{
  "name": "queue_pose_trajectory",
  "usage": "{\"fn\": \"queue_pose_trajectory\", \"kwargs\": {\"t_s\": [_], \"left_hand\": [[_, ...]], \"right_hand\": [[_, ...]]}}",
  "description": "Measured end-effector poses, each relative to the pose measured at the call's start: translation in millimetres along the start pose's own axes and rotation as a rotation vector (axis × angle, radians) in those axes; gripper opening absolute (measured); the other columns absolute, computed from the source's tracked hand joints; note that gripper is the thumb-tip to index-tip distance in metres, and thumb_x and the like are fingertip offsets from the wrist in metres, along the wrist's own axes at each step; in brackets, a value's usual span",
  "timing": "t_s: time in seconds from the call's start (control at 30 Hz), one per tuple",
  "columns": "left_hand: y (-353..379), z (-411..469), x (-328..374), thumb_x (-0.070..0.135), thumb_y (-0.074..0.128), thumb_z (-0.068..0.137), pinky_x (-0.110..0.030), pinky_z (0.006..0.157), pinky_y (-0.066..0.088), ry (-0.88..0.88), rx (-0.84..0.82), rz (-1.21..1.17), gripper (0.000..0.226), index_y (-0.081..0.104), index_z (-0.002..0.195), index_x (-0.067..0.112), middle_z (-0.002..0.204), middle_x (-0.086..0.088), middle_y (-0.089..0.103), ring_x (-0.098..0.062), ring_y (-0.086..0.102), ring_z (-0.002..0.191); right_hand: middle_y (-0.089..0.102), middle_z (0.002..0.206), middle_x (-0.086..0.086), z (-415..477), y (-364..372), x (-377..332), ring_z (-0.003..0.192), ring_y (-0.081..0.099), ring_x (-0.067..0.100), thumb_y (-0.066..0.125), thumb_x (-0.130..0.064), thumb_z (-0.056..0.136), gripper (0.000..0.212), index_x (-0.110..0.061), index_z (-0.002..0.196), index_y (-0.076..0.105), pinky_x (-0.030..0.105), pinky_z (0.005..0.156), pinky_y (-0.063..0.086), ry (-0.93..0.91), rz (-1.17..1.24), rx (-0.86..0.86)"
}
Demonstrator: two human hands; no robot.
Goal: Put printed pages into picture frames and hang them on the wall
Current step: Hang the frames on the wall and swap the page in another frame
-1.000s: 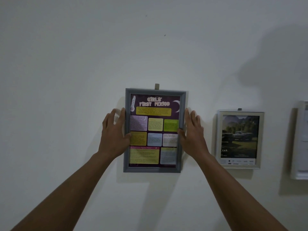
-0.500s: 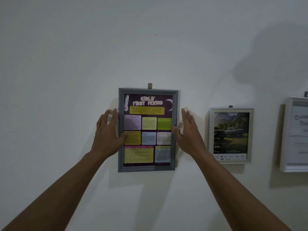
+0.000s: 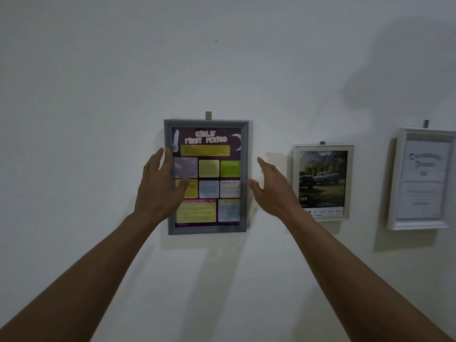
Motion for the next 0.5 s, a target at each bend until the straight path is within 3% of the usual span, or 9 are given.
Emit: {"fn": "queue_pose_trajectory", "kwargs": {"t_s": [0.13, 0.33, 0.5], "left_hand": [[4.4, 0.1, 24.5, 0.038, 0.063, 0.09, -0.044, 0.114, 0.033, 0.068, 0.009, -0.02, 0.075, 0.025, 0.152, 0.018, 0.156, -0.006, 0.03, -0.025, 0.025, 0.143], [14.7, -12.4, 84.7, 0.032, 0.062, 0.093, -0.036, 0.11, 0.031, 0.14, 0.027, -0.115, 0.059, 0.044, 0.144, 0.008, 0.144, -0.009, 0.05, -0.026, 0.043, 0.135], [58.2, -20.0, 142.3, 0.036, 0.063, 0.091, -0.035, 0.102, 0.045, 0.157, -0.073, -0.233, 0.051, 0.057, 0.134, 0.008, 0.13, -0.007, 0.062, -0.021, 0.058, 0.118]], "right_hand": [[0.03, 0.16, 0.002, -9.8, -17.5, 2.1, 0.146, 0.03, 0.02, 0.049, -0.039, 0.101, 0.064, -0.019, 0.156, 0.023, 0.038, 0.114, 0.032, 0.005, -0.055, 0.015], [0.047, 0.149, 0.004, -25.6, -47.9, 30.0, 0.138, 0.044, 0.023, 0.053, -0.042, 0.099, 0.058, -0.018, 0.149, 0.038, 0.042, 0.112, 0.04, 0.073, -0.069, 0.035], [0.064, 0.128, 0.006, -42.0, -88.7, 75.9, 0.118, 0.06, 0.026, 0.055, -0.039, 0.097, 0.046, -0.014, 0.135, 0.053, 0.043, 0.095, 0.052, 0.153, -0.088, 0.076]]}}
Point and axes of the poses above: each hand's wrist, its own z-axis towards the middle knuckle, its own y-axis out of the palm, x = y × z, the point moved 10 cm from there along z, towards the middle knuckle
